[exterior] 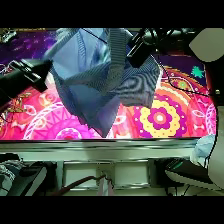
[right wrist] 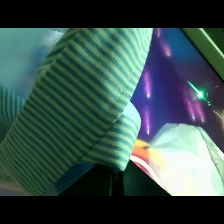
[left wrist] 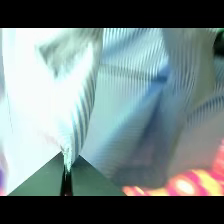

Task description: Fold the clothes and pants, and hang the long-sleeved shirts on hangers.

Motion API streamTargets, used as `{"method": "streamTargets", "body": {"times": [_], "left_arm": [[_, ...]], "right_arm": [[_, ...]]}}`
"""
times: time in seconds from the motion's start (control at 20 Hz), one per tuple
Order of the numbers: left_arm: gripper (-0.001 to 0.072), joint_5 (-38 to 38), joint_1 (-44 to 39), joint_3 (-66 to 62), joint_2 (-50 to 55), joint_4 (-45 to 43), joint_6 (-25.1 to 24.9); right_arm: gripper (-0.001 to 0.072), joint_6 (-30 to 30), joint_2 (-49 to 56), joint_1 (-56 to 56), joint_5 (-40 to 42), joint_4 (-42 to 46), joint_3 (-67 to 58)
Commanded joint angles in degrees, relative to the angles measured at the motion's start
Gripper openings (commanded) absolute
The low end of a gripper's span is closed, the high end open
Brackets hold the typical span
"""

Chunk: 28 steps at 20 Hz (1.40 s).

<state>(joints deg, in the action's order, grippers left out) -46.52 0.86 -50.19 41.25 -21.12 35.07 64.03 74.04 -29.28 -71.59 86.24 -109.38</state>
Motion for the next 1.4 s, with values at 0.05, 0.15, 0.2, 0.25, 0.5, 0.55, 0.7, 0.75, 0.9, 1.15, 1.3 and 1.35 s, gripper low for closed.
{"method": "streamTargets", "body": {"times": [0.05, 0.15, 0.2, 0.25, 0.5, 0.55, 0.7, 0.75, 0.9, 1.15, 1.3, 1.35], "left_arm": [[0.0419, -1.7, -5.6, 4.6, -0.2, 7.9, 2.8], [0.0536, -0.2, -7.4, 4.6, -0.2, 8.8, 2.4], [0.0536, 0.0, -7.7, 4.6, -0.2, 8.8, 2.4], [0.0536, 0.0, -8.0, 4.6, -0.2, 8.8, 2.4], [0.049, 0.3, -11.1, 3.6, -0.4, 1.6, 2.5], [0.0489, 1.4, -13.2, 3.0, -0.4, -2.3, 2.5], [0.047, 8.3, -20.1, 1.6, -0.4, -13.6, 6.0], [0.042, 9.7, -21.8, 1.5, -0.4, -16.0, 7.6], [0.0416, 10.1, -24.9, 1.5, -0.1, -20.1, 8.5], [0.033, 10.1, -25.0, 1.5, -0.8, -20.5, 8.5], [0.0329, 10.1, -25.0, 1.5, -1.0, -20.5, 8.5], [0.0329, 10.1, -25.0, 1.5, -1.0, -20.5, 8.5]], "right_arm": [[0.002, 5.4, -0.2, 0.0, 1.7, 0.7, -0.1], [0.002, 8.9, -0.2, 0.0, 2.5, 3.6, -0.1], [0.002, 11.9, -0.2, 0.3, 3.2, 6.3, -0.1], [0.002, 16.2, -0.2, 1.2, 3.9, 8.5, -0.1], [0.002, 37.6, -2.7, 14.0, 5.0, 17.9, -0.1], [0.002, 40.6, -4.1, 17.1, 5.1, 20.0, -0.1], [0.002, 47.3, -9.6, 24.4, 6.3, 30.5, -0.1], [0.002, 49.3, -11.5, 26.6, 6.6, 34.9, -0.1], [0.002, 55.3, -15.5, 35.0, 6.4, 42.3, -0.1], [0.0019, 57.5, -17.3, 46.8, 4.0, 44.3, -1.2], [0.0019, 57.4, -17.2, 54.6, 6.2, 44.7, -3.7], [0.0019, 57.4, -17.1, 57.5, 6.7, 44.6, -4.3]]}}
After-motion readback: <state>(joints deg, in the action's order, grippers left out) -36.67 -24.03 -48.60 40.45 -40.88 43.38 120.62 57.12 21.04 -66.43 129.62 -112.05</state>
